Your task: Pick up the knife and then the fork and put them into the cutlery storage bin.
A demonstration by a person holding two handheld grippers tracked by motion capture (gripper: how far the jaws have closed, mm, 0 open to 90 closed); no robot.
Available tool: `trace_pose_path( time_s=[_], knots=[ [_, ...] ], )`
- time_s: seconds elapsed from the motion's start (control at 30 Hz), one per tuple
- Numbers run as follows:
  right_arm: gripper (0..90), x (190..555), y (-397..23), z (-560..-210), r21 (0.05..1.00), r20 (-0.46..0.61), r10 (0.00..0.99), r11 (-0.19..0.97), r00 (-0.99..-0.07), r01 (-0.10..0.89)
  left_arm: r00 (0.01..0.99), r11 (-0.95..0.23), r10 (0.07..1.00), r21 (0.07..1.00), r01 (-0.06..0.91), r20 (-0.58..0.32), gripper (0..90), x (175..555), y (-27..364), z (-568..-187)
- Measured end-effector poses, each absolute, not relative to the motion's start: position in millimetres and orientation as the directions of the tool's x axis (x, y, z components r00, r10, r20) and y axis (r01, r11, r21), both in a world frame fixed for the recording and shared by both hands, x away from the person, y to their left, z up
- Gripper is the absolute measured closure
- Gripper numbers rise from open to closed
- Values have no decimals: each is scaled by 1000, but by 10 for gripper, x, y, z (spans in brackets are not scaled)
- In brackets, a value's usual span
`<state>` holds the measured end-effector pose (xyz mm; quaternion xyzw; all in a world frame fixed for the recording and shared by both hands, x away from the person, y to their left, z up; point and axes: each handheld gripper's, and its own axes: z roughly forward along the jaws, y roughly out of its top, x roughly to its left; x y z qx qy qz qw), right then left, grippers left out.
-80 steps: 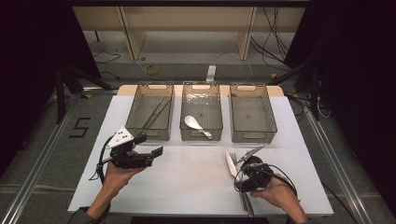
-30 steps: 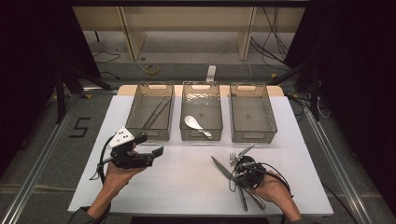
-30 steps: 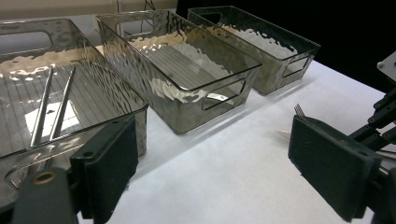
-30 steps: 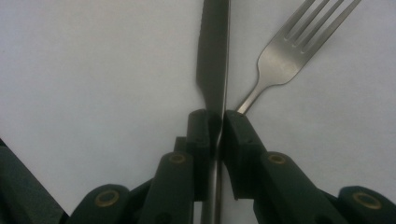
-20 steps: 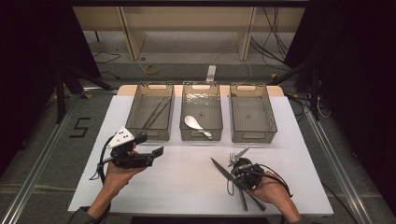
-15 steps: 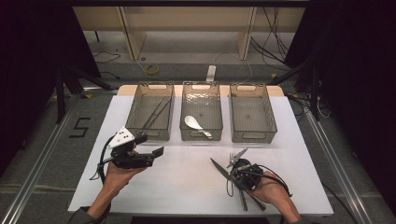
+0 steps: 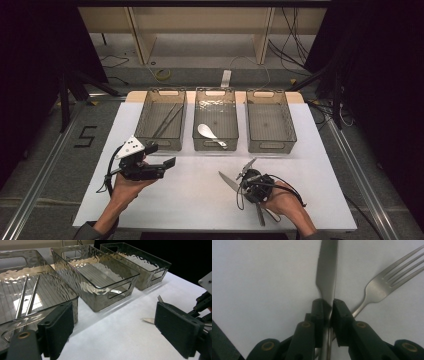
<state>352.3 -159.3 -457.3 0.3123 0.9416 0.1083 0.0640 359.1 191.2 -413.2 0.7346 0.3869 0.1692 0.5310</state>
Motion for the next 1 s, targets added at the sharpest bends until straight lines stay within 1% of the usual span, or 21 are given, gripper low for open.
trace_pose_path(
  time_s=[0.17,0.3,0.33,0.4,0.47,0.63,0.83,1.0],
  knots=[
    [802,3543,-1582,-4574,233,-45,599,784,-799,575,642,-136,749,910,391,-163,155,3592,1915,-4132],
    [809,3541,-1571,-4566,224,-56,585,797,-809,561,643,-136,748,911,390,-163,155,3592,1914,-4131],
    [811,3547,-1582,-4561,221,-61,566,811,-822,542,643,-136,749,911,390,-164,155,3592,1917,-4130],
    [813,3546,-1581,-4555,249,-54,582,795,-811,554,642,-135,749,911,390,-164,155,3593,1923,-4129],
    [815,3553,-1597,-4529,251,-60,564,807,-823,535,641,-135,749,910,391,-164,155,3598,1925,-4132],
    [816,3560,-1645,-4439,287,-40,578,788,-815,545,640,-135,751,911,391,-163,155,3596,1925,-4131],
    [817,3590,-1760,-4309,352,-30,601,754,-798,555,635,-125,753,911,392,-170,155,3594,1932,-4130],
    [818,3627,-1824,-4243,378,-17,613,735,-790,563,635,-124,753,911,392,-171,155,3595,1936,-4130]
  ],
)
